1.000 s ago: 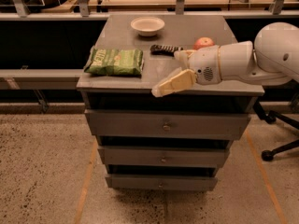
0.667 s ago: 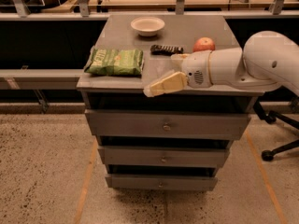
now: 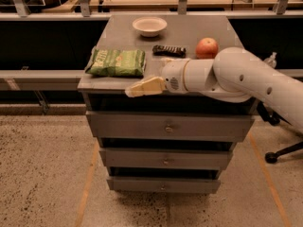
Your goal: Move green jalapeno chip bag near apple
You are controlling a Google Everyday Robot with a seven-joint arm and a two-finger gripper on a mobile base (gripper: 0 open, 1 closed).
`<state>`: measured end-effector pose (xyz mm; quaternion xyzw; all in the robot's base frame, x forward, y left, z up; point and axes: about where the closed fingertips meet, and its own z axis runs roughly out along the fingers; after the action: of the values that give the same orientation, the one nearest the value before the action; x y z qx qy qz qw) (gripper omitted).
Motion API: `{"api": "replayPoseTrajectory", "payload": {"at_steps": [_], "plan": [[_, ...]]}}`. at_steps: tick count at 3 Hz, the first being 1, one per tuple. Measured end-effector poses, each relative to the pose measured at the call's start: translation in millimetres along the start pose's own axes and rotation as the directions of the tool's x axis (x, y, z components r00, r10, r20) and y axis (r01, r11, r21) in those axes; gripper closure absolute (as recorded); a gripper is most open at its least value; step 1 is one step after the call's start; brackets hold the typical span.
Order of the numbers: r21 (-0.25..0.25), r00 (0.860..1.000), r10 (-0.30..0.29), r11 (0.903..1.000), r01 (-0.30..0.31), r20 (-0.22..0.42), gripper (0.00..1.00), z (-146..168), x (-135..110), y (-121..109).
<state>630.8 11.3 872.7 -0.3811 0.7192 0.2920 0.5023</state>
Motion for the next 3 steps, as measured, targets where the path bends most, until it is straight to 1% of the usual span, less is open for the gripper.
{"api": "replayPoseTrajectory", "payload": {"at_steps": [1,2,3], "plan": [[0.067,1.0,-0.006,0.9978,0.004,0.03,0.0,38,-4,-12],[0.107,0.999,0.004,0.9942,-0.009,0.04,0.0,57,-7,-22],[0.163,0.999,0.034,0.9858,-0.04,0.038,0.03,71,-4,-45]]}}
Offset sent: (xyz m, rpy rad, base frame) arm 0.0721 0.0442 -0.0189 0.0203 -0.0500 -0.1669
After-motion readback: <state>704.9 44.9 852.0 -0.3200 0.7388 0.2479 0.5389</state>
